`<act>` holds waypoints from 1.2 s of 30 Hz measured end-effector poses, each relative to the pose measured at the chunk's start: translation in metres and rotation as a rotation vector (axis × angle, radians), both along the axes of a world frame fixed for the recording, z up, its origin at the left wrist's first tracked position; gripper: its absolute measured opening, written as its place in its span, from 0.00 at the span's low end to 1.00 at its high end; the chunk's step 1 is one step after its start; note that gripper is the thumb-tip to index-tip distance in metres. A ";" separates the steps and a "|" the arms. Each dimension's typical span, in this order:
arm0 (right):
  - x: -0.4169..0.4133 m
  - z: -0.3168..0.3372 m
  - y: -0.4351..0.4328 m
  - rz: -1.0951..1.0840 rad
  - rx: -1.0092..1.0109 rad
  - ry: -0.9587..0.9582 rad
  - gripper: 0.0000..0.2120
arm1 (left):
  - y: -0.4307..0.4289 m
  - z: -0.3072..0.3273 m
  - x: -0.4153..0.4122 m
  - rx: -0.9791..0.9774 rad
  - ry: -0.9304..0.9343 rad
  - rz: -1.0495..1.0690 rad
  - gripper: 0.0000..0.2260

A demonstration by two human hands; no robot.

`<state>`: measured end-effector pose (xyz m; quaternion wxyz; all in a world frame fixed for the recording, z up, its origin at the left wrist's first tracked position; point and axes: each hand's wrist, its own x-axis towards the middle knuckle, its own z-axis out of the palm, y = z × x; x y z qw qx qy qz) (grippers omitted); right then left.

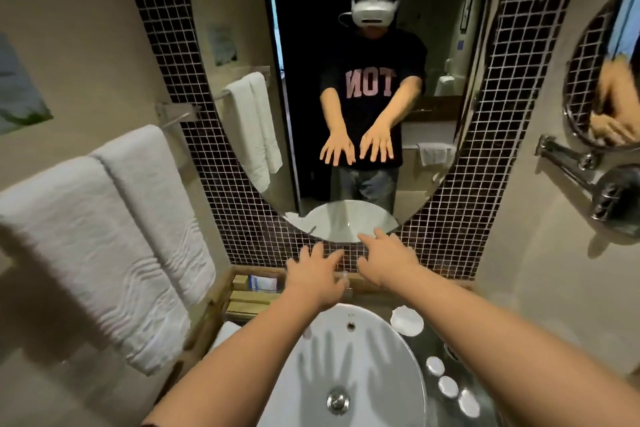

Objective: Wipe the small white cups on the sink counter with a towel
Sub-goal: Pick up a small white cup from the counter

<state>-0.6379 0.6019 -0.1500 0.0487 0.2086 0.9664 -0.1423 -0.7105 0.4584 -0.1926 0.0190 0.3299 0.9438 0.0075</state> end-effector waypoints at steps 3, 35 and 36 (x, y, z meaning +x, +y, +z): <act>-0.011 -0.014 0.016 0.036 -0.037 -0.032 0.26 | 0.007 -0.013 -0.010 -0.014 -0.020 0.056 0.26; -0.024 -0.196 0.059 -0.296 -0.089 -0.344 0.33 | 0.075 -0.179 -0.093 -0.061 -0.341 -0.373 0.27; -0.025 -0.205 0.066 -0.298 -0.105 -0.344 0.33 | 0.079 -0.187 -0.090 -0.061 -0.353 -0.365 0.27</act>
